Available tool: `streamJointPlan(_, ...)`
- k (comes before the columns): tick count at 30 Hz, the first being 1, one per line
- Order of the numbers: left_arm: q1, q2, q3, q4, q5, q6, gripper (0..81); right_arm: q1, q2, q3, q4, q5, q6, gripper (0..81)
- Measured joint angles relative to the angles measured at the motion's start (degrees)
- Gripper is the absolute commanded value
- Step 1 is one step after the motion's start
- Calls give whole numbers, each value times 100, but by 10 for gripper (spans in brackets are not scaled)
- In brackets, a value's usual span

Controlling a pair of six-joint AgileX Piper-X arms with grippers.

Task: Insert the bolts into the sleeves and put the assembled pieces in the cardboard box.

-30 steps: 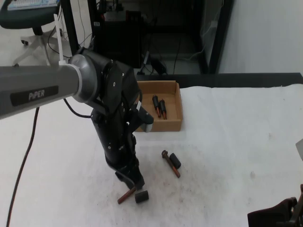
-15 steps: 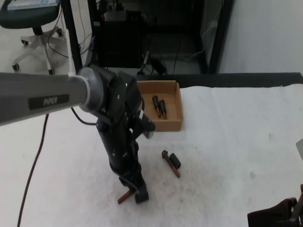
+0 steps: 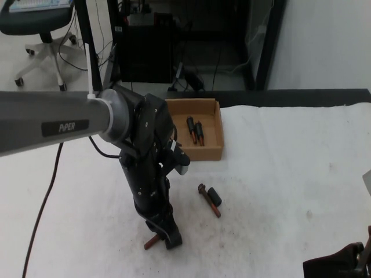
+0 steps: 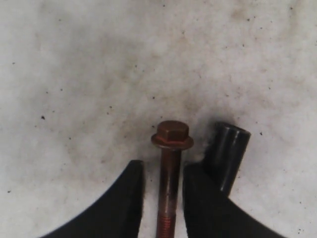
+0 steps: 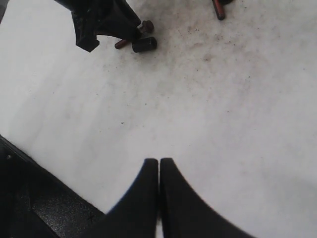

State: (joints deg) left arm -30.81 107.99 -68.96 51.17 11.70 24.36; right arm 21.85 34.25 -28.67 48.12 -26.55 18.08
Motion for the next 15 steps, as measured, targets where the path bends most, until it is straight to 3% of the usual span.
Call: streamJointPlan(15,0,124,-16,11,79,0,267,0,0,0,0,0,0,8)
